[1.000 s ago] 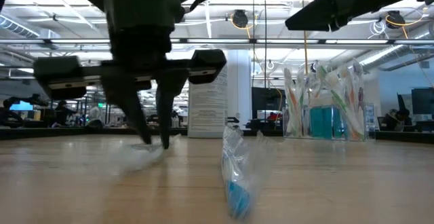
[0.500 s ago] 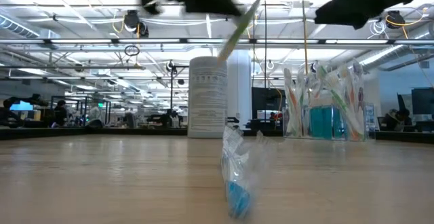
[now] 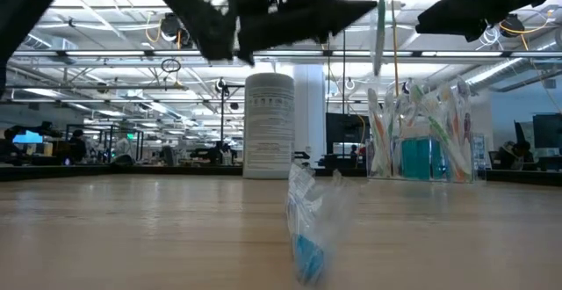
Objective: Pick & Place toothbrushing station
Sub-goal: Put the green toothbrush into the transparent organizer
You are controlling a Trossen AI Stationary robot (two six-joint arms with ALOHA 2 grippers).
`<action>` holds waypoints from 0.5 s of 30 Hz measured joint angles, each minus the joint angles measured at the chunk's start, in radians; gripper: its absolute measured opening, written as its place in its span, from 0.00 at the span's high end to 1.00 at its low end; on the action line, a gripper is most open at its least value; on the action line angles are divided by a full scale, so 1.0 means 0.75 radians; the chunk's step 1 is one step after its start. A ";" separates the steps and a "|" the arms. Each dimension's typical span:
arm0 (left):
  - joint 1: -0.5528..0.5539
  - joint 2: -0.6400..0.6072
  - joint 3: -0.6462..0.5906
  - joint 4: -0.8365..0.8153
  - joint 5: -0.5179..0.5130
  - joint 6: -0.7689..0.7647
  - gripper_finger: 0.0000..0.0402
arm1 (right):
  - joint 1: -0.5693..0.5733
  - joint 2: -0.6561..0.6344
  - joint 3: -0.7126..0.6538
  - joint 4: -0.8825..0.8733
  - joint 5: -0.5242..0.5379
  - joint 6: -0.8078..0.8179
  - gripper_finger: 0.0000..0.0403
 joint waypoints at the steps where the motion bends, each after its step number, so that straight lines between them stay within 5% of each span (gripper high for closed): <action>1: 0.010 0.055 0.000 0.103 -0.035 -0.038 0.99 | 0.000 -0.002 0.000 -0.003 0.000 0.000 0.64; 6: 0.036 0.272 0.065 0.404 -0.229 -0.164 0.98 | 0.000 -0.020 0.000 -0.002 0.005 -0.039 0.65; 10: 0.024 0.374 0.192 0.358 -0.304 -0.119 0.99 | 0.000 -0.027 0.000 -0.003 0.005 -0.060 0.65; 15: -0.006 0.445 0.324 0.339 -0.658 -0.044 0.98 | 0.000 -0.028 0.000 -0.005 0.005 -0.061 0.66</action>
